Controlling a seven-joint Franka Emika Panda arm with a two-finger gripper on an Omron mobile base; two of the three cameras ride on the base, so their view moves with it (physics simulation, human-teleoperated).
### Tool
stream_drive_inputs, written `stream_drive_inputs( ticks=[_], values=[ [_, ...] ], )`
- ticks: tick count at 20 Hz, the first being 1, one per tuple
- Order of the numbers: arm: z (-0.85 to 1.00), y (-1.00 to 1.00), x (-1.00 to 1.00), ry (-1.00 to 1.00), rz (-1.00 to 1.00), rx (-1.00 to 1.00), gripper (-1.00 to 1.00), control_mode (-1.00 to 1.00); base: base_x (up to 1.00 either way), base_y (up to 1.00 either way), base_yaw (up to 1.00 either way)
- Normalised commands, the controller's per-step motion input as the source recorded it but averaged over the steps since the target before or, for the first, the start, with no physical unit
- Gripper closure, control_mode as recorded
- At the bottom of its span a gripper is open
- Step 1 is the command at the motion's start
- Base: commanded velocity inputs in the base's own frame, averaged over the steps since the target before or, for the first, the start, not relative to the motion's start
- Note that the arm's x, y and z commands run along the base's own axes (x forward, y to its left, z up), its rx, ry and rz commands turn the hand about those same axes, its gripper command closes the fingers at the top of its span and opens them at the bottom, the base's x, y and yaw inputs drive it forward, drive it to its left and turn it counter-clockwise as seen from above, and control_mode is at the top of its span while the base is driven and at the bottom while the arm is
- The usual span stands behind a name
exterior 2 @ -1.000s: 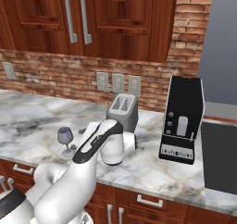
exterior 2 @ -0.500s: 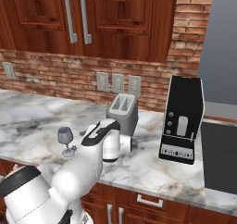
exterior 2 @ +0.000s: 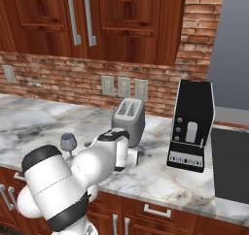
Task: Retrieve the wine glasses from the counter and place one next to each plate.
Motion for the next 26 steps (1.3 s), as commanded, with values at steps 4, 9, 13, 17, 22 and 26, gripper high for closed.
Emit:
stream_drive_inputs(
  ticks=[4,9,13,17,22,26],
  values=[
    [-0.19,0.01,0.0,0.2,0.2,0.27,-1.0,-1.0,0.0,0.0,0.0],
    [-0.04,0.0,0.0,0.12,0.21,0.24,-1.0,-1.0,0.0,0.0,0.0],
    [0.0,0.0,0.01,0.0,0.05,0.1,-1.0,-1.0,0.0,0.0,0.0],
    [-0.07,0.12,0.1,0.0,0.0,0.01,-1.0,-1.0,0.0,0.0,0.0],
    [-0.15,0.35,0.24,0.01,-0.01,0.0,-1.0,-1.0,0.0,0.0,0.0],
    [-0.07,0.16,0.09,0.0,-0.01,0.0,-1.0,-1.0,0.0,0.0,0.0]
  ],
)
